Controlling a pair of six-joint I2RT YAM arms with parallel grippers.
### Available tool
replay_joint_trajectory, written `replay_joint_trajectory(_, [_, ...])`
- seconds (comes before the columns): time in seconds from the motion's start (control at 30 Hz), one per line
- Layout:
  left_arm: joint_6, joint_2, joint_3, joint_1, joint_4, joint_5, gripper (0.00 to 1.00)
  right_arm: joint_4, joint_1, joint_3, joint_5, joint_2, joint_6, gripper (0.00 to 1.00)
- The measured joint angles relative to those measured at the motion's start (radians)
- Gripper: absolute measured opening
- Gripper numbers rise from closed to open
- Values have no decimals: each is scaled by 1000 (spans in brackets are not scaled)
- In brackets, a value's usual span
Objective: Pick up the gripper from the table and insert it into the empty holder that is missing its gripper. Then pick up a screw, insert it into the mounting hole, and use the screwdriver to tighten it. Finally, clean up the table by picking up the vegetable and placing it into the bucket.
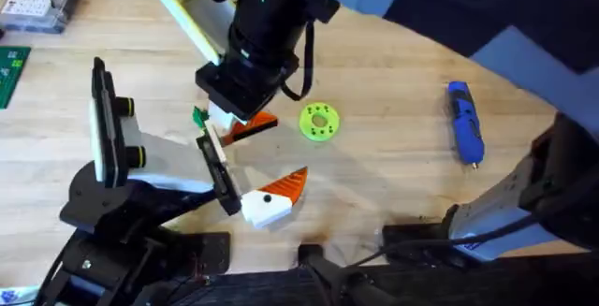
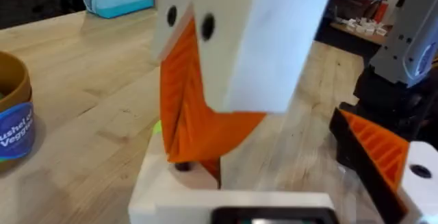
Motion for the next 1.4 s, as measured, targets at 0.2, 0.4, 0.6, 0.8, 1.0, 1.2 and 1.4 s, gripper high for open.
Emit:
replay_joint_trajectory(0.2, [1,0,0,0,0,1,990,24,-2,0,1,0,0,8])
replay_joint_trajectory(0.4, [1,0,0,0,0,3,990,24,-3,0,1,0,0,8])
replay_joint_trajectory(0.6, [1,0,0,0,0,4,990,15,-3,0,0,0,0,8])
replay_joint_trajectory(0.8, [1,0,0,0,0,5,990,3,3,0,2,0,0,8])
replay_joint_trajectory(1.0, [-3,1,0,0,0,5,990,2,6,0,4,5,0,8])
replay_joint_trajectory(1.2, [-3,1,0,0,0,5,990,2,6,0,4,5,0,8])
replay_joint_trajectory(1.4, [-3,0,0,0,0,5,990,2,6,0,4,5,0,8])
